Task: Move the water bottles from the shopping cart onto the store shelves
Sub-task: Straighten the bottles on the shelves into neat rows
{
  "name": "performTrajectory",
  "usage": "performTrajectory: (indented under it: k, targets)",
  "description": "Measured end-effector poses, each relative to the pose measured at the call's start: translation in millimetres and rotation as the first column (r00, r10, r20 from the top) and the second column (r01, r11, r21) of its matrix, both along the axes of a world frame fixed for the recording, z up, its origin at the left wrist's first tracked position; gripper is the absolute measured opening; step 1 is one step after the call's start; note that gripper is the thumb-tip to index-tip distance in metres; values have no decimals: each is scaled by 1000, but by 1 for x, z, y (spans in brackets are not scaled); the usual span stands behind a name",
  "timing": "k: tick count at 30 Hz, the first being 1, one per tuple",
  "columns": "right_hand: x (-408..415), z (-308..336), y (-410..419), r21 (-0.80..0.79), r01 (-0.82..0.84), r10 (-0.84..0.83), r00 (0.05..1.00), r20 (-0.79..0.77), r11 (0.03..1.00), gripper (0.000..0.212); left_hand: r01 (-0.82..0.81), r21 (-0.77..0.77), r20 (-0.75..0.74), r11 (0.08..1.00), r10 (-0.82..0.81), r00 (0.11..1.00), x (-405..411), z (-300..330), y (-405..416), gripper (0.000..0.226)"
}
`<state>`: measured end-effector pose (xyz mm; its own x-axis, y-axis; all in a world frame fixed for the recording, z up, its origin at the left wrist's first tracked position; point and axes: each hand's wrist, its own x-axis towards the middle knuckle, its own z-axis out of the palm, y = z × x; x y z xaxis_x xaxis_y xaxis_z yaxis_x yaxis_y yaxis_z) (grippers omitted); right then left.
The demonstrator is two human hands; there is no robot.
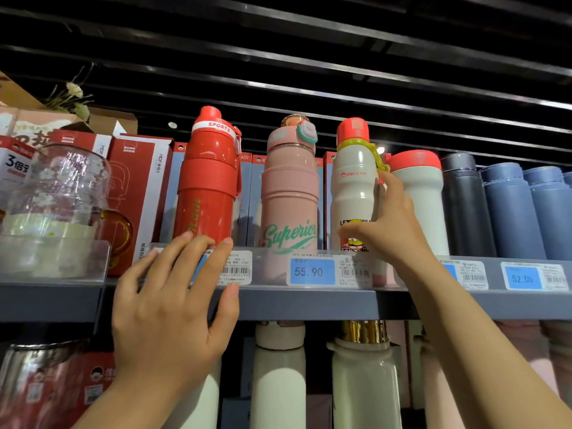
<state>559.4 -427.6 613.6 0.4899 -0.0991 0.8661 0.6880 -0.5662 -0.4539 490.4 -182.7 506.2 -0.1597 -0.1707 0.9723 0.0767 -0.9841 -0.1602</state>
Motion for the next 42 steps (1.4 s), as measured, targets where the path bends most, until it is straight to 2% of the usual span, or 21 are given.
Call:
performTrajectory:
  k: [2,4,6,11,13,18,26,30,38,42]
  targets:
    - [-1,-2,-1,-28,44,-44,999,-3,999,93,-3,6,1,1000,3,1000,0,0,1,47]
    - [-1,-9,4,-94,234,-228,971,70,968,94,-2,8,7,1000,2,1000,0,0,1,47]
    - [-3,-13,11,-89,348,-335,932,137,933,98,-3,7,15,1000,3,1000,1,-1,1,47]
    - [-6,-12,13,-47,376,-361,912,194,925,99,7,-2,15,1000,-6,1000,1,0,0,48]
    - [-7,-12,15,-44,370,-354,914,198,928,96,11,0,19,1000,-11,1000,1,-1,-1,47]
    - [-4,-7,15,-67,259,-256,965,57,963,93,28,-7,18,1000,-28,999,1,0,-1,47]
    - [-3,-4,3,-51,63,-62,997,36,997,97,34,-8,14,999,-34,999,1,0,-2,47]
    - [-6,-9,5,-100,121,-113,990,83,988,85,28,-11,15,1000,-28,999,1,-1,-2,47]
    - [-6,-8,7,-84,153,-147,987,70,985,94,31,-17,7,999,-31,1000,0,-2,-2,48]
    - [-10,-9,7,-97,134,-128,989,69,986,86,34,-17,4,999,-34,999,0,-2,-1,48]
